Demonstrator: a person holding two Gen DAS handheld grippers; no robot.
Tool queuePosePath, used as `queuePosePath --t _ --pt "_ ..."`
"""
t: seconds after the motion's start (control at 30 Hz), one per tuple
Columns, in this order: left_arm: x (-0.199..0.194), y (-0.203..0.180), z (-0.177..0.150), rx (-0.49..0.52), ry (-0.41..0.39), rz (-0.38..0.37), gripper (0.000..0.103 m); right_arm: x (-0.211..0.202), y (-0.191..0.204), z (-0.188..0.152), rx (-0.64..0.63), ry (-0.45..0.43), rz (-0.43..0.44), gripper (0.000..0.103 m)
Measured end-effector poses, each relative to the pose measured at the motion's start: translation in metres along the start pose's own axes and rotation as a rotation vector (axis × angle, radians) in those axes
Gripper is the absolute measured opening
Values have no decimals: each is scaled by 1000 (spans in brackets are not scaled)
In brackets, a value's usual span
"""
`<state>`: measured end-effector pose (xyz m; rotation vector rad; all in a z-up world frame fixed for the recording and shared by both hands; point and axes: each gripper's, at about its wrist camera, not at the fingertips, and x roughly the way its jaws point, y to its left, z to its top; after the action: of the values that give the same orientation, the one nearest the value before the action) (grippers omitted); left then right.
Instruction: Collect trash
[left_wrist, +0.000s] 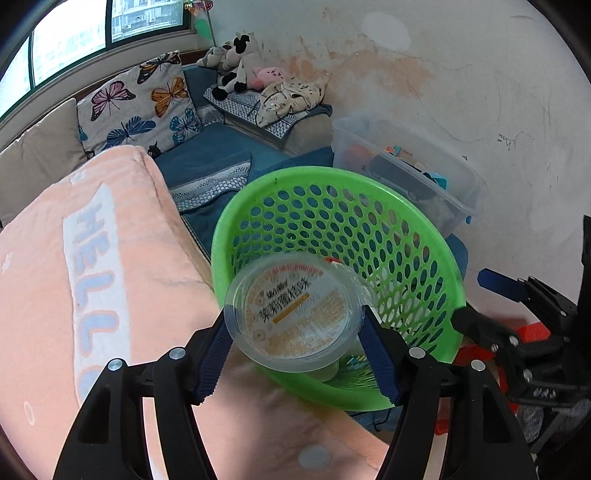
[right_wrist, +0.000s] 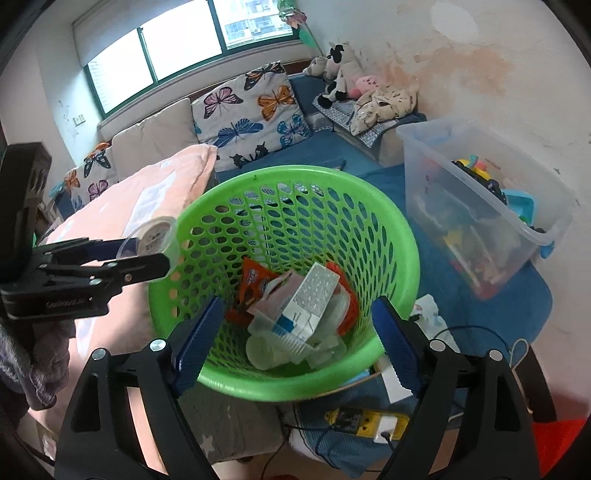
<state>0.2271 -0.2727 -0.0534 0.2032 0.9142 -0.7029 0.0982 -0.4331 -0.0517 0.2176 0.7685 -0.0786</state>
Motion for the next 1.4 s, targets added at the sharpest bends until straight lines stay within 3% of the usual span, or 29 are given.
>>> queuePosePath --t 0.27,0.73,1.4 --pt "-3 -2 -3 -10 -6 -14 75 -6 6 -15 11 0 4 85" --pt "-40 8 -21 -35 -63 -19 79 -18 34 -32 -15 -14 0 90" --pt "-142 47 -88 -97 -210 152 94 -40 108 -49 -97 -23 45 98"
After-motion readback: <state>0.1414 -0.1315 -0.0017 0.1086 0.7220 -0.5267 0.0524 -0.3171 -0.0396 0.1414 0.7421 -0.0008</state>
